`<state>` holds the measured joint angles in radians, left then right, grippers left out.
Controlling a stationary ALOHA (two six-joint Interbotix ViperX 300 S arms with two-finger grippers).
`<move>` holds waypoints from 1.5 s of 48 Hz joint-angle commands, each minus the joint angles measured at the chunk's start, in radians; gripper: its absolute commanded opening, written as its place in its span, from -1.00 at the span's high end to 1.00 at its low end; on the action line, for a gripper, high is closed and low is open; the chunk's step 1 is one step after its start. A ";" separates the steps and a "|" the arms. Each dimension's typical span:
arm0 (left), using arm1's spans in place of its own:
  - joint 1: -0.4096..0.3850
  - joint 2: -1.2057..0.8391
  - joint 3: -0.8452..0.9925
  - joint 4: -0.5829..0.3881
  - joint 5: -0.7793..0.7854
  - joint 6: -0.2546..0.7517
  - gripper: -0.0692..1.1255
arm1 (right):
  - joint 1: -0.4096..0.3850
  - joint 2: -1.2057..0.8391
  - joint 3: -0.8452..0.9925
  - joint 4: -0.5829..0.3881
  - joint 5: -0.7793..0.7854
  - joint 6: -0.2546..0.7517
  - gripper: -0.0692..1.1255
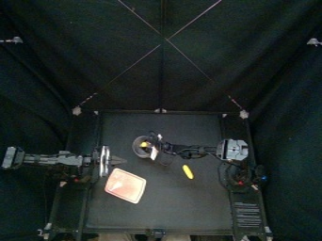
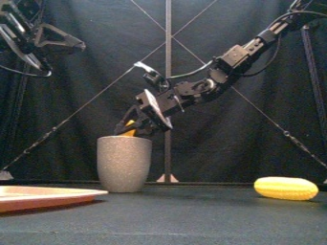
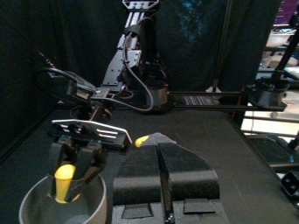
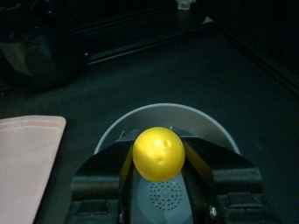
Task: Pick the yellow can then place it in the grey bowl
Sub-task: Drop yellow can in the grey bowl and return to neutral
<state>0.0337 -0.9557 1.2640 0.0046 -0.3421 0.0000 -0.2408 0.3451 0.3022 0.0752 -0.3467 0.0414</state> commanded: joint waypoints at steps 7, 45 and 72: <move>0.002 0.005 -0.014 0.002 -0.009 0.000 0.93 | 0.002 -0.034 -0.014 0.031 0.006 -0.003 -0.50; 0.012 0.005 -0.005 0.002 -0.008 0.002 0.93 | 0.146 -0.477 0.518 -0.002 -0.370 -0.012 -0.52; 0.037 0.005 0.028 -0.009 -0.003 -0.002 0.92 | 0.213 -0.689 0.718 -0.034 -0.388 -0.012 -0.52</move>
<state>0.0660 -0.9557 1.3008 0.0000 -0.3405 0.0000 -0.0261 -0.3053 1.0216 0.0414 -0.7256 0.0291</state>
